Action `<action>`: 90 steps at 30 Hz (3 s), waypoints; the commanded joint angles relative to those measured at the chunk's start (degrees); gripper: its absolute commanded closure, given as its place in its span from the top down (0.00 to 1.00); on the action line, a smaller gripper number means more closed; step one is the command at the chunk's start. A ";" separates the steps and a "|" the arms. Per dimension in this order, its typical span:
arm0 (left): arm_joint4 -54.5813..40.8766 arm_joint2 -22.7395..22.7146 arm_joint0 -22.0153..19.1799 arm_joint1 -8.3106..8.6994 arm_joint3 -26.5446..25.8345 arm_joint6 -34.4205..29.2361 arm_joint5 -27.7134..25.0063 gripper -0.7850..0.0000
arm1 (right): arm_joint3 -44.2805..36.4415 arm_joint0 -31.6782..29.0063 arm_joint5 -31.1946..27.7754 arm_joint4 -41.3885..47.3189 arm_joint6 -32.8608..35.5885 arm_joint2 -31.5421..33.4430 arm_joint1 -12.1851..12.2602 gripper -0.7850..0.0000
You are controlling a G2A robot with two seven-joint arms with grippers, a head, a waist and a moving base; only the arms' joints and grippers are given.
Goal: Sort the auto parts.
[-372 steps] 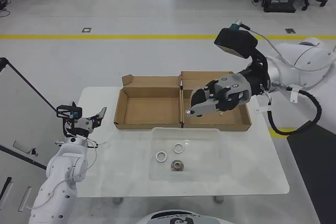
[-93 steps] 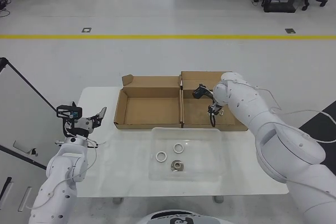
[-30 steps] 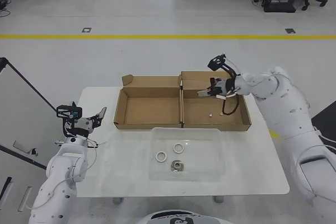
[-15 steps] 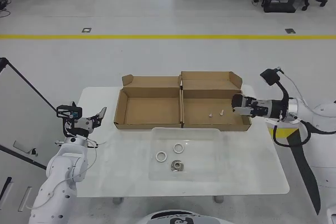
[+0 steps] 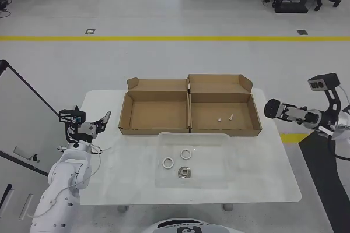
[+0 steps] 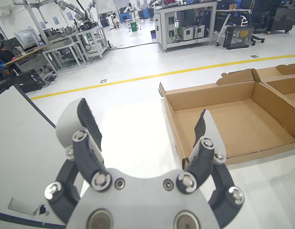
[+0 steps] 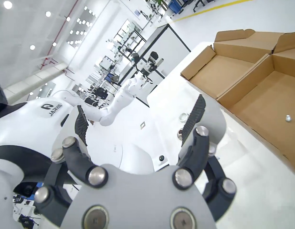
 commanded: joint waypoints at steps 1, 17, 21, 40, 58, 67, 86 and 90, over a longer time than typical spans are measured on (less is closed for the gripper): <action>0.00 0.00 0.00 0.00 0.00 0.00 0.00 1.00 | 1.24 0.06 0.92 3.89 0.92 0.57 0.18 1.00; 3.68 -0.66 -1.13 0.37 -4.09 -6.80 -3.09 1.00 | 1.24 0.06 0.92 3.89 0.92 0.57 0.18 1.00; 5.96 -0.71 -2.48 0.77 -10.76 -16.02 -8.06 1.00 | 1.24 0.06 0.92 3.89 0.92 0.57 0.18 1.00; 4.07 11.41 -14.57 1.48 -22.62 -50.77 -30.95 1.00 | 1.24 0.06 0.92 3.89 0.92 0.57 0.18 1.00; -8.83 28.11 -38.45 0.24 -14.29 -67.43 -36.85 1.00 | 1.24 0.06 0.92 3.89 0.92 0.57 0.18 1.00; -13.33 41.07 -49.24 -0.14 -8.61 -75.90 -28.38 1.00 | 1.24 0.06 0.92 3.89 0.92 0.57 0.18 1.00; -35.81 65.48 -68.27 -0.42 -1.77 -88.00 -16.28 1.00 | 1.24 0.06 0.92 3.89 0.92 0.57 0.18 1.00; -37.67 66.61 -68.62 -0.40 -2.15 -85.27 -18.36 1.00 | 1.24 0.06 0.92 3.89 0.92 0.57 0.18 1.00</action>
